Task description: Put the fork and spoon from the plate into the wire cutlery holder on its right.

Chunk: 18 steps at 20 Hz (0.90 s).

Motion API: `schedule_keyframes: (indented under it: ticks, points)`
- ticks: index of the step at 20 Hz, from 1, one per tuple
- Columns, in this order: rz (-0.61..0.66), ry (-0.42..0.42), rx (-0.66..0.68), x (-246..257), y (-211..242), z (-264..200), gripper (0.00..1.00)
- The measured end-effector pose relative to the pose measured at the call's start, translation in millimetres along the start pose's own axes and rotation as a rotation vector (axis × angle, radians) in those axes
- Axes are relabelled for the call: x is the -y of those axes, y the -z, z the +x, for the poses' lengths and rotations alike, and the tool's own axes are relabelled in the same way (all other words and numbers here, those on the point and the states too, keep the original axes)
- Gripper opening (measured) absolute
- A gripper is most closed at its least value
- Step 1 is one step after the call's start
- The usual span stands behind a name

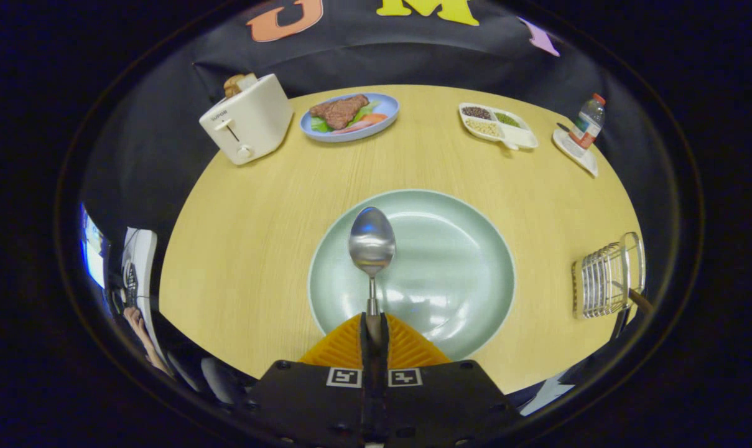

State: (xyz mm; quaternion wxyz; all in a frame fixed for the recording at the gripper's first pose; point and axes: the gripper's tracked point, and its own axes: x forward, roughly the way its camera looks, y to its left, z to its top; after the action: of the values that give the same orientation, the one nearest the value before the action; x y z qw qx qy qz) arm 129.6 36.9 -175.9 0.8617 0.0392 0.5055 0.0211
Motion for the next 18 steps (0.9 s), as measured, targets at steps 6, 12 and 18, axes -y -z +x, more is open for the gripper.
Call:
schedule_keyframes:
  ticks: [6,12,18]
  points:
    - [0.023,-0.004,0.066,41.7,0.0,-43.5,0.01]
    - [0.063,0.024,0.123,108.0,3.4,-84.1,0.0]
    - [0.124,0.056,0.169,171.5,8.7,-121.4,0.01]
